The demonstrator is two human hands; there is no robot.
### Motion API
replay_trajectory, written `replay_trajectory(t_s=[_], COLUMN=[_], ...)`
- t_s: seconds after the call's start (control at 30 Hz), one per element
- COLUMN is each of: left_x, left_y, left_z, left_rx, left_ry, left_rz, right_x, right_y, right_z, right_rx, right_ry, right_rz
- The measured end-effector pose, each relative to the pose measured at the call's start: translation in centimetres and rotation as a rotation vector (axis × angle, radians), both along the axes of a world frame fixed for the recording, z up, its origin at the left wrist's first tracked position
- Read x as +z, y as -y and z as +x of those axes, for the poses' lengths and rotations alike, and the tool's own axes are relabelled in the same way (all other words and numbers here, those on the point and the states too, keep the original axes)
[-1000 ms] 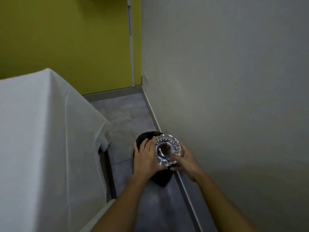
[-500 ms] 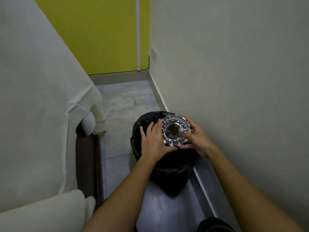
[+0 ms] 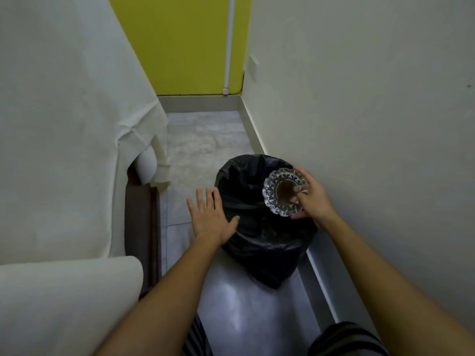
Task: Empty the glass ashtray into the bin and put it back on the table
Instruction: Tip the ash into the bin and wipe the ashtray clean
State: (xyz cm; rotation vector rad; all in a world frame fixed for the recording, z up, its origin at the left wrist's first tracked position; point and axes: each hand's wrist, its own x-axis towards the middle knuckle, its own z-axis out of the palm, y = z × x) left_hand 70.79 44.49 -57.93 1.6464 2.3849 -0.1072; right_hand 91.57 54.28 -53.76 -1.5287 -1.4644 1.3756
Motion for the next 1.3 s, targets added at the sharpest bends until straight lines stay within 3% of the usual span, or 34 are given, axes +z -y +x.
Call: replay_trajectory(t_s=[0.2, 0.3, 0.37, 0.43, 0.47, 0.53, 0.67, 0.8, 0.9, 1.03, 1.2, 1.3], left_x=[-0.2, 0.2, 0.3, -0.2, -0.4, -0.7, -0.7, -0.9, -0.9, -1.0, -1.2, -1.3], left_y=[0.3, 0.0, -0.3, -0.2, -0.1, 0.2, 0.1, 0.1, 0.0, -0.3, -0.4, -0.6], left_z=[0.4, 0.4, 0.3, 0.3, 0.3, 0.6, 0.8, 0.8, 1.0, 1.0, 1.4, 1.3], left_rx=[-0.031, -0.03, -0.019, -0.016, -0.012, -0.006, -0.005, -0.006, -0.006, 0.018, 0.065, 0.078], left_ry=[-0.033, -0.066, -0.066, -0.055, -0.052, -0.054, -0.076, -0.097, -0.117, -0.124, -0.104, -0.092], left_rz=[-0.022, -0.013, 0.027, 0.059, 0.067, 0.07, 0.08, 0.093, 0.097, 0.092, 0.092, 0.095], right_x=[-0.5, 0.4, 1.5, 1.5, 1.3, 0.8, -0.9, -1.7, -1.5, -0.2, -1.0, -0.3], right_y=[1.0, 1.1, 1.3, 2.1, 2.7, 4.0, 4.5, 5.0, 5.0, 4.1, 4.4, 3.6], right_z=[-0.5, -0.7, -0.8, -0.4, 0.0, 0.9, 2.5, 2.6, 3.3, 3.0, 4.2, 3.5], right_rx=[0.107, 0.23, 0.404, 0.678, 0.801, 1.026, 1.112, 0.987, 1.005, 0.776, 0.974, 0.811], right_ry=[0.485, 0.606, 0.73, 1.073, 1.215, 1.319, 1.34, 1.295, 1.231, 1.225, 1.192, 1.23], right_rz=[0.331, 0.517, 0.578, 0.647, 0.713, 0.967, 1.221, 1.184, 1.271, 1.258, 1.396, 1.335])
